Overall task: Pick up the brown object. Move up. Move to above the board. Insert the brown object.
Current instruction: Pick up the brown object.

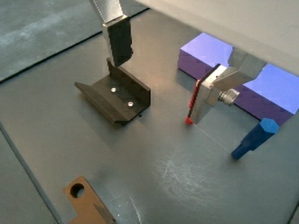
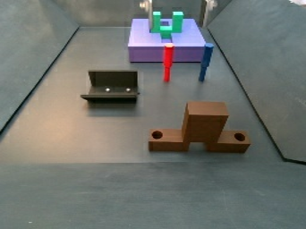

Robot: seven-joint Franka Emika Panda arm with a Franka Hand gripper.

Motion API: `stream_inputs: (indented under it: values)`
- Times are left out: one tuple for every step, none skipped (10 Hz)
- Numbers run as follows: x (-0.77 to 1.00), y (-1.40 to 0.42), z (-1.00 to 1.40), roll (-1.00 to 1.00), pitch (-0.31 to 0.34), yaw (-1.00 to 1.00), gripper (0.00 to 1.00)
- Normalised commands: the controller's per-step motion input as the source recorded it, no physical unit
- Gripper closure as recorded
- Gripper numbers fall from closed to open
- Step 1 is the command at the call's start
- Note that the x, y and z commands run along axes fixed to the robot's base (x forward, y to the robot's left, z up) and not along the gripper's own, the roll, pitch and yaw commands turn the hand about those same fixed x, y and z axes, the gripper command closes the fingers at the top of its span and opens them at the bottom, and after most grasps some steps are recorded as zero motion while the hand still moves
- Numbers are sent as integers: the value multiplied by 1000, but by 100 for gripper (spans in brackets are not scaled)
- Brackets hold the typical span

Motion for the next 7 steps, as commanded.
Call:
stream_inputs:
  values:
    - [0, -9, -3, -7, 0, 0, 0]
    - [0, 0, -23, 0, 0, 0, 0]
    - [0, 0, -17, -9, 0, 0, 0]
    - [0, 234, -57, -14, 0, -43, 0]
    - [-6, 717, -140, -41, 0, -146, 0]
    - [-106, 814, -151, -140, -4, -74, 0]
    - [-166, 909, -106, -167, -50, 0, 0]
